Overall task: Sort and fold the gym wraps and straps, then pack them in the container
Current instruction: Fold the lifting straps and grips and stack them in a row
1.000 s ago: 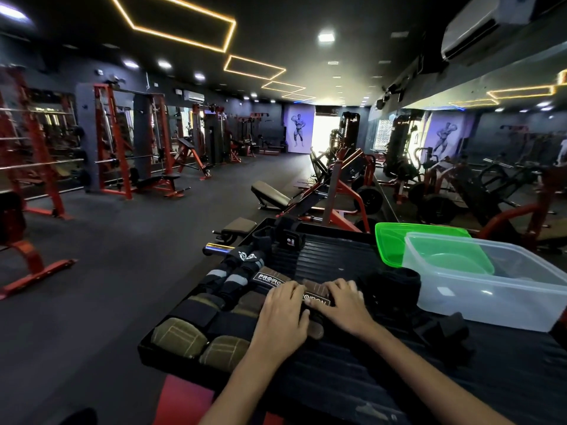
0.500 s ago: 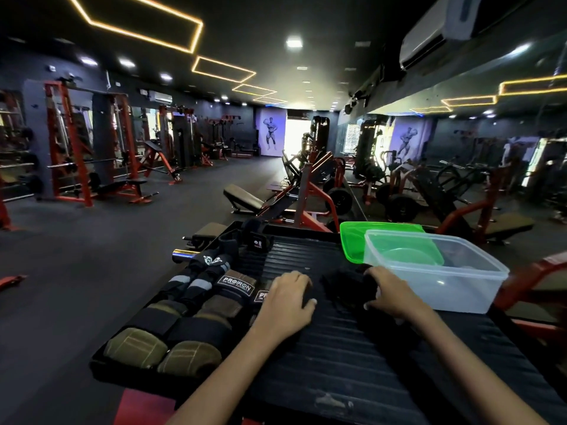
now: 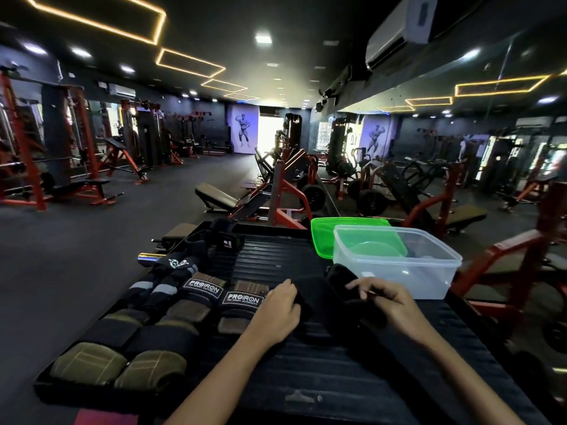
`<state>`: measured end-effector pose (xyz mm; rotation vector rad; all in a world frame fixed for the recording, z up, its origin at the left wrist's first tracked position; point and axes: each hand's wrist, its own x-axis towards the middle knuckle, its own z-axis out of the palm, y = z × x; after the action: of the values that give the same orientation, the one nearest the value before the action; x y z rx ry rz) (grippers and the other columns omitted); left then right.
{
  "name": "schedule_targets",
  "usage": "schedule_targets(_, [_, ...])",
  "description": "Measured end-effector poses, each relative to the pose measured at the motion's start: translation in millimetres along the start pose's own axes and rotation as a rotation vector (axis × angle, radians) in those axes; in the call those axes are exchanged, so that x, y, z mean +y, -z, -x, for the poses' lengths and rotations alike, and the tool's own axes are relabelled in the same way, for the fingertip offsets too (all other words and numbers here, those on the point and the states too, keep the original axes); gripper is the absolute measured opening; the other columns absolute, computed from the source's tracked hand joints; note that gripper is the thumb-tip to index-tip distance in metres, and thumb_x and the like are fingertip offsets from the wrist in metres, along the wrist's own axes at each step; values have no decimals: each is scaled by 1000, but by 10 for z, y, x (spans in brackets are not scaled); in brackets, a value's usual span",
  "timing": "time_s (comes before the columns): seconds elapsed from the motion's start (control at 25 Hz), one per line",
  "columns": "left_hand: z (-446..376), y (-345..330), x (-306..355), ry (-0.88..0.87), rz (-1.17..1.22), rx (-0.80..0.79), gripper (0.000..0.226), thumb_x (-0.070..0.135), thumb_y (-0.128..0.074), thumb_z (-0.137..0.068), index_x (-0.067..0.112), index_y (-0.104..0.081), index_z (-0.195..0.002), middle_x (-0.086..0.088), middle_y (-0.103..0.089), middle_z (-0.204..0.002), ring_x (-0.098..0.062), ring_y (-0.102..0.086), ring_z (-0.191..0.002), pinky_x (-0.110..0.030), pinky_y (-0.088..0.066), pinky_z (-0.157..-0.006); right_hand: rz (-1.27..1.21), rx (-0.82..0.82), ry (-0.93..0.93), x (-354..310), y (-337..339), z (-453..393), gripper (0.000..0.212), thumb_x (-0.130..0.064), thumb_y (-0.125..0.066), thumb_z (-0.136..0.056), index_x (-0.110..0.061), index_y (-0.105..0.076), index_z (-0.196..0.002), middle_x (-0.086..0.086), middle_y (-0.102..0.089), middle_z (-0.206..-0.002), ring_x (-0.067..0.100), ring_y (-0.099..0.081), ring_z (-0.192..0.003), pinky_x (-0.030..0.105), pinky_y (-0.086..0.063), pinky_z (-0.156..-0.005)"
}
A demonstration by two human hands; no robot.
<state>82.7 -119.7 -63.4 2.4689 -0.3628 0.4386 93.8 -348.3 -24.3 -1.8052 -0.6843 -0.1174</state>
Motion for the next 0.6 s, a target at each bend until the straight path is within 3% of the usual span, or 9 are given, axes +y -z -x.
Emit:
schedule_targets(0.08, [27,20,31,-45,-9,3,56,22,-32,-75,1,-49,-125,-13,-51,-127,-27,-47,-118,-36,-37,-103,-89,-57,-111,-66,55,-23,23,-4,-43,-60,-16,-59,-50,3,-74,-85,7,-63,-79,18,-43,-68])
schedule_targets(0.16, [75,60,116,-71,-50,34,54,23,-37,-79,0,-49,-126,-16,-52,-127,-29,-50,-115,-30,-37,-98,15,-141,-172,-60,91,-18,18,-15,-48,-64,-7,-60,-53,-3,-73,-73,6,-64,-72,21,-42,-67])
schedule_targets(0.24, [103,134,191,-19,-50,29,36,23,-42,-79,2,-65,-97,-19,-64,-95,-31,-63,-88,-29,-43,-77,147,-138,-169,-56,105,26,47,-48,-66,-66,-2,-65,-63,-5,-67,-67,10,-60,-68,28,-41,-68])
schedule_targets(0.28, [94,138,207,-41,-58,45,27,22,-44,-79,9,-67,-81,-17,-66,-81,-29,-66,-74,-27,-44,-66,232,-137,-128,-88,89,69,63,-68,-64,-63,-4,-66,-69,-2,-66,-71,13,-59,-71,32,-40,-71])
schedule_targets(0.32, [73,165,207,-70,-63,19,25,22,-44,-81,19,-68,-85,-13,-66,-84,-27,-67,-75,-23,-45,-62,322,-167,-67,-154,37,118,68,-79,-58,-62,-12,-67,-74,-1,-68,-81,11,-61,-82,32,-42,-79])
schedule_targets(0.36, [53,179,221,-67,-42,-38,33,29,-45,-82,27,-62,-110,-9,-63,-104,-26,-64,-91,-20,-46,-73,400,-221,-11,-223,-46,162,66,-82,-54,-62,-20,-67,-80,-5,-68,-96,4,-58,-100,27,-39,-91])
schedule_targets(0.44, [20,100,168,-189,39,-144,59,41,-41,-77,25,-39,-133,-3,-47,-128,-15,-46,-117,-9,-34,-97,624,-342,75,-302,-276,265,54,-74,-59,-63,-28,-65,-91,-14,-59,-115,-6,-40,-124,22,-16,-113])
schedule_targets(0.52, [39,72,160,-241,40,-200,66,38,-37,-77,7,-42,-135,-9,-47,-133,-6,-39,-122,-4,-21,-103,817,-422,163,-281,-472,364,31,-49,-65,-74,-24,-61,-92,-14,-58,-97,-2,-49,-110,26,1,-118])
schedule_targets(0.6, [57,54,149,-274,67,-214,70,44,-41,-79,5,-42,-136,-9,-49,-135,-10,-42,-125,-11,-24,-107,717,-406,178,-278,-527,431,6,-21,-62,-78,-23,-58,-81,-21,-55,-75,2,-57,-86,26,-10,-118])
